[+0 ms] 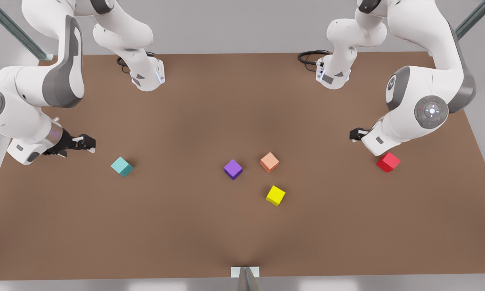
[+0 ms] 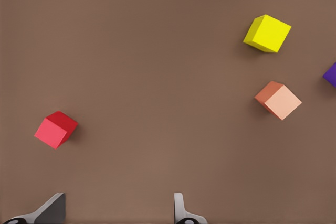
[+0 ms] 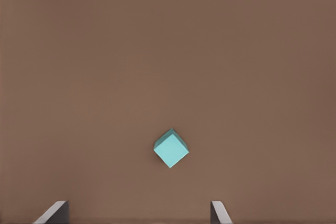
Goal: Pick up red wooden cube and pass to hand red wooden cube and place in blue wooden cube
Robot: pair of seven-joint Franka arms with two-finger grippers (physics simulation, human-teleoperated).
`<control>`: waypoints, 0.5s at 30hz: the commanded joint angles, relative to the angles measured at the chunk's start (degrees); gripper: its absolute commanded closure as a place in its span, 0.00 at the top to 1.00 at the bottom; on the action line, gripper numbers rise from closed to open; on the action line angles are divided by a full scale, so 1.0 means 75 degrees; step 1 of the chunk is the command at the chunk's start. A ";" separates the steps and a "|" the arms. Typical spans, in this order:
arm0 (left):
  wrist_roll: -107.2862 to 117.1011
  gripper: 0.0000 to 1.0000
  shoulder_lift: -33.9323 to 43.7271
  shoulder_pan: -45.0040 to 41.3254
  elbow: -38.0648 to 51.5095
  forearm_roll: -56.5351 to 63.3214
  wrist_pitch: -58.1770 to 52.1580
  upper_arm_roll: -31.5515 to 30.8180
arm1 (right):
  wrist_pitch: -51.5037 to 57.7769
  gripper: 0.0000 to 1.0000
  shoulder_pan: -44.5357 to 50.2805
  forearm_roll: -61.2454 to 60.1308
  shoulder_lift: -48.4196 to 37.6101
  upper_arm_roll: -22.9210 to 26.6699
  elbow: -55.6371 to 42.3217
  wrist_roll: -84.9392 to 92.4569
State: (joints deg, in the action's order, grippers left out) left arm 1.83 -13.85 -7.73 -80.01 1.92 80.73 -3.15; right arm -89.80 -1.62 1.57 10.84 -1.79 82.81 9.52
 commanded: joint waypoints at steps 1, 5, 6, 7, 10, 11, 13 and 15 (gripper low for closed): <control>-0.0080 1.00 0.0007 -0.0001 0.0003 0.0002 0.0028 -0.0001 | 0.0021 1.00 -0.0006 -0.0034 0.0008 0.0005 -0.0026 0.0137; 0.0025 1.00 -0.0566 0.0093 0.0038 0.0025 0.0040 0.0502 | -0.0003 1.00 -0.0018 -0.0034 0.0114 -0.0007 -0.0084 0.0230; 0.0224 1.00 -0.1117 0.0198 0.0214 0.0025 0.0145 0.0865 | -0.0014 1.00 -0.0018 -0.0022 0.0114 -0.0007 -0.0084 0.0242; 0.0259 1.00 -0.1433 0.0350 0.0285 0.0014 0.0379 0.1099 | -0.0014 1.00 -0.0018 -0.0034 0.0114 -0.0007 -0.0096 0.0254; 0.0506 1.00 -0.2032 0.0843 -0.0218 -0.0501 0.1984 0.1756 | -0.0014 1.00 -0.0018 -0.0022 0.0149 -0.0019 -0.0096 0.0265; 0.0506 1.00 -0.2044 0.0843 -0.0780 -0.0689 0.2792 0.2201 | -0.0014 1.00 -0.0018 -0.0022 0.0161 -0.0019 -0.0096 0.0289; 0.0506 1.00 -0.2289 0.0867 -0.1414 -0.1170 0.3848 0.2764 | -0.0014 1.00 -0.0018 -0.0045 0.0161 -0.0007 -0.0096 0.0289; 0.1138 1.00 -0.2325 0.0890 -0.1683 -0.1170 0.3954 0.2963 | -0.0003 1.00 -0.0018 -0.0045 0.0161 -0.0007 -0.0084 0.0301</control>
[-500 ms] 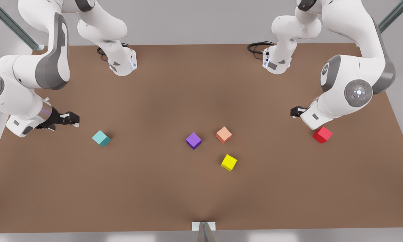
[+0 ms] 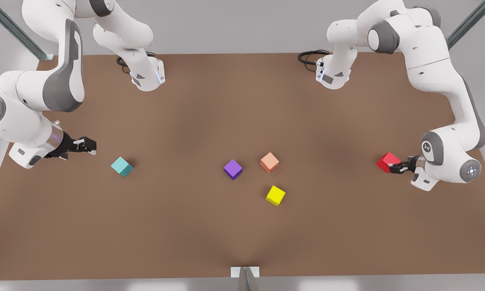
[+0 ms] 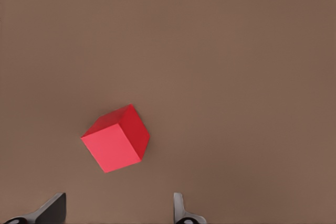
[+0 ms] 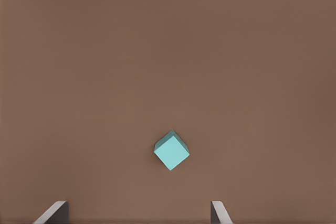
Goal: Pick up red wooden cube and pass to hand red wooden cube and place in blue wooden cube
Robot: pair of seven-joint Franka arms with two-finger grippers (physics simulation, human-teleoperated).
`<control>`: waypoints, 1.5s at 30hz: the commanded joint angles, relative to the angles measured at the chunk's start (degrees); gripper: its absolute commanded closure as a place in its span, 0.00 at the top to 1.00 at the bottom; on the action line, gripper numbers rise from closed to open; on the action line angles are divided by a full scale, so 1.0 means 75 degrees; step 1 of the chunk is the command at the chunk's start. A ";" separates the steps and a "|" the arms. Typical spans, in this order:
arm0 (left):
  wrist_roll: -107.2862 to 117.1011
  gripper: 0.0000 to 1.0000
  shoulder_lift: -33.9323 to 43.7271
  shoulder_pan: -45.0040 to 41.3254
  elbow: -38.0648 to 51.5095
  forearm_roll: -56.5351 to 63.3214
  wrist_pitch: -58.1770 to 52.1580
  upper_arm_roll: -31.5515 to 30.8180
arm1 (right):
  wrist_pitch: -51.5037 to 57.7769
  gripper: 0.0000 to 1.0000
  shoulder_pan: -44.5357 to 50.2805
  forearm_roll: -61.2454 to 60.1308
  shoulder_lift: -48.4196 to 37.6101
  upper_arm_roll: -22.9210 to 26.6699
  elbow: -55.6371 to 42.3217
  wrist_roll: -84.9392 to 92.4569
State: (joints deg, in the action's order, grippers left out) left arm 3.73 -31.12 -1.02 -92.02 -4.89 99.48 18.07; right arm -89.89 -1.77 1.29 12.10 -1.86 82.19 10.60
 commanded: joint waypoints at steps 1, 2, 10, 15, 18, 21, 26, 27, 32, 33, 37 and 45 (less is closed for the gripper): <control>0.1013 1.00 -0.0011 0.0007 -0.0375 -0.0285 0.1723 0.0145 | 0.0009 1.00 0.0002 -0.0020 -0.0008 0.0002 -0.0001 0.0146; 0.1237 1.00 0.0001 0.0030 -0.0820 -0.0648 0.2402 0.0145 | 0.0009 1.00 0.0002 -0.0020 0.0004 0.0002 -0.0001 0.0146; 0.1272 1.00 0.0118 0.0159 -0.2075 -0.1727 0.2837 0.0578 | 0.0009 1.00 -0.0010 -0.0125 0.0051 0.0002 -0.0001 0.0263; 0.1225 1.00 0.0154 0.0148 -0.2344 -0.1727 0.2790 0.0578 | 0.0009 1.00 -0.0010 -0.0137 0.0051 0.0002 0.0010 0.0263; 0.1237 1.00 0.0154 0.0113 -0.2380 -0.1727 0.2802 0.0578 | 0.0021 1.00 -0.0010 -0.0207 0.0062 0.0002 0.0022 0.0321; 0.1225 1.00 0.0072 0.0136 -0.2379 -0.1727 0.2942 0.0578 | 0.0033 1.00 -0.0010 -0.0207 0.0062 0.0002 0.0034 0.0345; 0.1225 1.00 -0.0280 0.0159 -0.2368 -0.1750 0.3154 0.0567 | 0.0033 1.00 -0.0010 -0.0207 0.0062 0.0002 0.0034 0.0345; 0.1213 1.00 -0.0362 0.0159 -0.2356 -0.1938 0.3177 0.0567 | 0.0033 1.00 -0.0010 -0.0207 0.0074 0.0002 0.0046 0.0356; 0.1225 1.00 -0.0526 0.0159 -0.2356 -0.2020 0.3365 0.0543 | 0.0045 1.00 -0.0033 -0.0207 0.0121 0.0002 0.0046 0.0357; 0.1248 0.91 -0.0526 0.0148 -0.2356 -0.2020 0.3376 0.0532 | 0.0045 1.00 -0.0045 -0.0207 0.0121 0.0002 0.0046 0.0357; 0.1272 0.49 -0.0526 0.0148 -0.2345 -0.2336 0.3376 0.0508 | 0.0045 1.00 -0.0033 -0.0207 0.0133 0.0002 0.0045 0.0357; 0.1801 0.50 -0.1146 0.0054 0.2329 -0.4140 -0.1792 -0.3485 | -0.0038 1.00 -0.0080 -0.2445 0.2052 -0.0079 -0.0844 0.5050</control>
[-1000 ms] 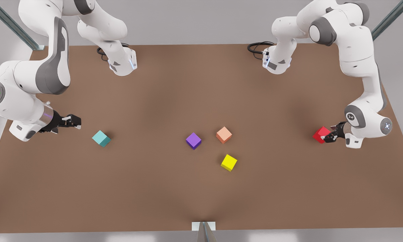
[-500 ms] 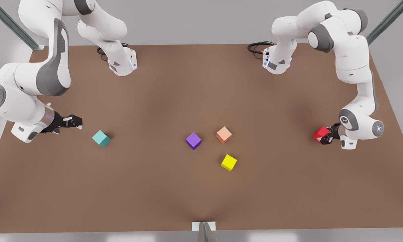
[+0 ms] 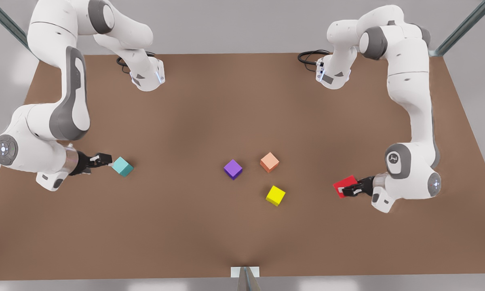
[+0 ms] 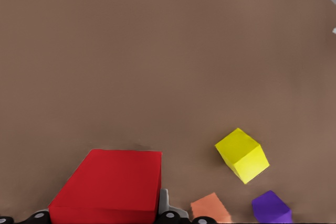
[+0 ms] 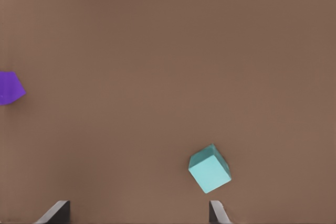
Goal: Pick up red wooden cube and pass to hand red wooden cube and place in blue wooden cube
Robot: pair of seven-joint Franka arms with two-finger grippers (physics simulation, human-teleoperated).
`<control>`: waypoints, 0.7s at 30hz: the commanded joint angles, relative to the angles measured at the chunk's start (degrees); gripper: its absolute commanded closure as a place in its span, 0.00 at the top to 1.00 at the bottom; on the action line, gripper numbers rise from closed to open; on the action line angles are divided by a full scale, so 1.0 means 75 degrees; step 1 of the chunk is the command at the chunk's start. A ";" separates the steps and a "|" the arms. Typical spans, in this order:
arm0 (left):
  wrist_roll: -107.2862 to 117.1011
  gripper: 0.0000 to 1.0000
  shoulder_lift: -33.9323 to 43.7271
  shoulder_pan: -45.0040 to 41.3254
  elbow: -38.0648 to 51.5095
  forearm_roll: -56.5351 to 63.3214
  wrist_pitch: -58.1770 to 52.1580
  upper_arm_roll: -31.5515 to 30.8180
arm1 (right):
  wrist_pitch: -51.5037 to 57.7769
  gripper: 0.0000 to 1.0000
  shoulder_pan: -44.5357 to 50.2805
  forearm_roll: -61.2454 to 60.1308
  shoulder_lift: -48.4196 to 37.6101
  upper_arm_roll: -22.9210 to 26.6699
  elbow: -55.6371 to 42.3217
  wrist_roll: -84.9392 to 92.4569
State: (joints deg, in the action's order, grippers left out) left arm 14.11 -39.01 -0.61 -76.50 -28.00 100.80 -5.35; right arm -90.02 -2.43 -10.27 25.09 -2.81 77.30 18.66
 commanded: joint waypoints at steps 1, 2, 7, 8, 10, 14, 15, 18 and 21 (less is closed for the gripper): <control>-0.0217 0.50 -0.0469 -0.0001 0.0695 -0.1083 -0.1898 -0.1149 | 0.0002 1.00 0.0054 -0.1921 0.0685 -0.0339 -0.0275 0.5421; -0.0405 0.50 -0.0716 -0.0012 0.0954 -0.1083 -0.1465 -0.1712 | 0.0271 1.00 0.0042 -0.3223 0.1083 -0.0621 -0.0193 0.5948; -0.0288 0.50 -0.1547 -0.0844 0.0989 -0.2419 0.2003 -0.2930 | -0.0267 1.00 0.0148 -0.6035 0.2665 -0.1207 -0.1037 0.9369; -0.0451 0.50 -0.1665 -0.0833 0.0989 -0.2757 0.2227 -0.3083 | -0.0477 1.00 0.0148 -0.6434 0.2818 -0.1230 -0.1025 0.9990; -0.1612 0.52 -0.1969 -0.0844 0.0978 -0.3626 0.2882 -0.3492 | -0.0736 1.00 0.0148 -0.6775 0.2865 -0.1254 -0.1037 1.0659; -0.2550 0.51 -0.2017 -0.0727 0.0954 -0.4435 0.2837 -0.3764 | -0.0924 1.00 0.0277 -0.7315 0.3112 -0.1254 -0.1002 1.2371; -0.2678 0.51 -0.2017 -0.0727 0.0942 -0.4435 0.2814 -0.3764 | -0.0924 1.00 0.0277 -0.7326 0.3112 -0.1265 -0.0955 1.2687; -0.3428 0.51 -0.2029 -0.0692 0.0895 -0.4400 0.2802 -0.3752 | -0.0865 1.00 0.0288 -0.7795 0.3112 -0.1406 -0.0744 1.3837; -0.4271 0.54 -0.2169 -0.0704 0.0837 -0.4423 0.2849 -0.3752 | -0.1017 1.00 0.0370 -0.8182 0.3112 -0.1406 -0.0732 1.3848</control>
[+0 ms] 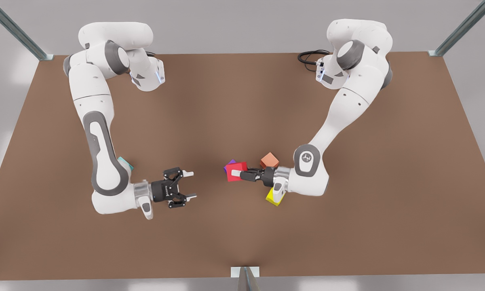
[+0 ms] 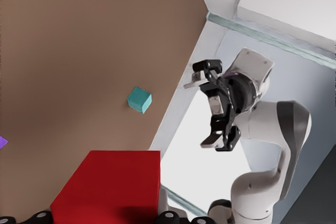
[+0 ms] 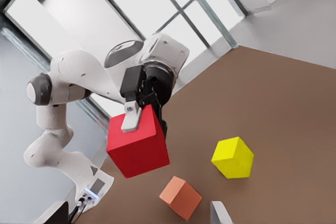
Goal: Pick up red wooden cube and pass to hand red wooden cube and place in blue wooden cube
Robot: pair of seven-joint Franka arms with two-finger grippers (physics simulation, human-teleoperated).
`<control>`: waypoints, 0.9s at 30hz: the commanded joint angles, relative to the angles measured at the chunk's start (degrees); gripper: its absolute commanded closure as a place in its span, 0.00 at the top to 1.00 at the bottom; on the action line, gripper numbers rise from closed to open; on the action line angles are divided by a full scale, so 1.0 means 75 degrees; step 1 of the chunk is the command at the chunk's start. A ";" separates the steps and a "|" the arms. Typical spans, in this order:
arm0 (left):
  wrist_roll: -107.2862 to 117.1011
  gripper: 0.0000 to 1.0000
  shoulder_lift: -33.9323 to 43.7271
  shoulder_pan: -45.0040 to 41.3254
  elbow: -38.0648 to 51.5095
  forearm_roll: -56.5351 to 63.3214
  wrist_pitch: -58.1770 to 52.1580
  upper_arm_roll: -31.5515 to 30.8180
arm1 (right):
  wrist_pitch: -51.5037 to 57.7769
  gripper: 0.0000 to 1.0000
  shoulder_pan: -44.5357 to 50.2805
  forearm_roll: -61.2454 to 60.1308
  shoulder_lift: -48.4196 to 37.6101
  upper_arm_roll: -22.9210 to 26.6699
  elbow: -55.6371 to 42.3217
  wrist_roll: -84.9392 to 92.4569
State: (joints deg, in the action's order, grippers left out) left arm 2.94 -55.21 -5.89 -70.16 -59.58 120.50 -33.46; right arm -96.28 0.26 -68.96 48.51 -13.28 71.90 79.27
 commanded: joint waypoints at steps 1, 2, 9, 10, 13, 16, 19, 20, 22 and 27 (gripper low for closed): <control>-0.2923 0.53 -0.0069 -0.0011 -0.0009 -0.0212 0.0235 -0.0016 | -0.0205 1.00 0.0071 -0.0496 -0.0011 0.0002 0.0046 0.5766; -0.3052 0.53 -0.0116 -0.0011 -0.0009 -0.0270 0.0223 -0.0016 | -0.0345 1.00 0.0141 -0.0566 0.0001 -0.0010 0.0105 0.5766; -0.2994 0.53 -0.0116 -0.0023 -0.0009 -0.0668 0.0235 -0.0051 | -0.1037 1.00 0.0728 -0.1422 0.0435 -0.0010 0.0046 0.5766; -0.2994 0.53 -0.0127 -0.0023 -0.0009 -0.0739 0.0235 -0.0051 | -0.1049 1.00 0.0739 -0.1492 0.0435 -0.0010 0.0046 0.5766; -0.3006 0.53 -0.0139 -0.0023 -0.0009 -0.0739 0.0235 -0.0051 | -0.1049 1.00 0.0856 -0.1668 0.0435 -0.0010 0.0117 0.5778; -0.2994 0.53 -0.0139 -0.0023 -0.0009 -0.0739 0.0246 -0.0051 | -0.1049 1.00 0.0974 -0.1844 0.0517 -0.0010 0.0140 0.5872; -0.3005 0.53 -0.0139 -0.0023 -0.0009 -0.0739 0.0246 -0.0051 | -0.1026 1.00 0.0950 -0.1844 0.0517 -0.0010 0.0152 0.5872; -0.3005 0.53 -0.0139 -0.0023 -0.0009 -0.0739 0.0246 -0.0051 | -0.0991 1.00 0.0927 -0.1844 0.0517 -0.0010 0.0187 0.5872; -0.3006 0.53 -0.0139 -0.0023 -0.0009 -0.0739 0.0246 -0.0051 | -0.0944 1.00 0.0915 -0.1820 0.0505 -0.0010 0.0246 0.5989; -0.2994 0.53 -0.0139 -0.0023 -0.0009 -0.0739 0.0246 -0.0051 | -0.0791 1.00 0.0856 -0.1867 0.0423 -0.0127 0.0574 0.6165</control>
State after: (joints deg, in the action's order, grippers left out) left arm -12.62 -56.33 -6.06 -70.24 -64.21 122.68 -33.80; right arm -103.01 6.76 -82.80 51.88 -14.17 75.88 113.86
